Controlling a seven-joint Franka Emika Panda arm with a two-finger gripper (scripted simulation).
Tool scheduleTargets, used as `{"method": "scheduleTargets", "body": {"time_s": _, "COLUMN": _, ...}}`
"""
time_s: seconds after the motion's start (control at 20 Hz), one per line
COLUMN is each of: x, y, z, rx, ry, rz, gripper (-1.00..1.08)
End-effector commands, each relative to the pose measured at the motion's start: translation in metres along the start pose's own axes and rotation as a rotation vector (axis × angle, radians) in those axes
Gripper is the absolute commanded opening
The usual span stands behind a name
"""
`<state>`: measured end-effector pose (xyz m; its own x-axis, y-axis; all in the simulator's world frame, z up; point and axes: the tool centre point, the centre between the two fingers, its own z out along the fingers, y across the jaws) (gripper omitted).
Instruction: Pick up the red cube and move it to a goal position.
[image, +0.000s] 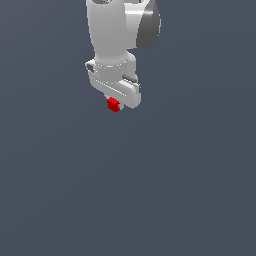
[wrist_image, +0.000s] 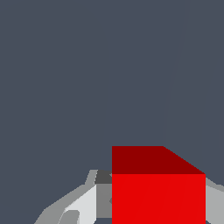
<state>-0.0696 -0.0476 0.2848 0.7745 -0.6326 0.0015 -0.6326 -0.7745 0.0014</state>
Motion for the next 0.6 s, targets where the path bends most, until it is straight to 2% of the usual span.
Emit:
{"method": "scheduleTargets", "body": {"time_s": 0.0, "x": -0.002, "y": -0.003, "z": -0.025, "rx": -0.001, "ry": 0.000, "rz": 0.000, "gripper": -1.00}}
{"method": "scheduleTargets", "body": {"time_s": 0.25, "x": -0.003, "y": -0.008, "z": -0.063, "rx": 0.000, "ry": 0.000, "rz": -0.001, "gripper": -1.00}}
{"method": "scheduleTargets", "body": {"time_s": 0.55, "x": -0.003, "y": -0.012, "z": -0.091, "rx": 0.001, "ry": -0.001, "rz": -0.002, "gripper": -1.00}}
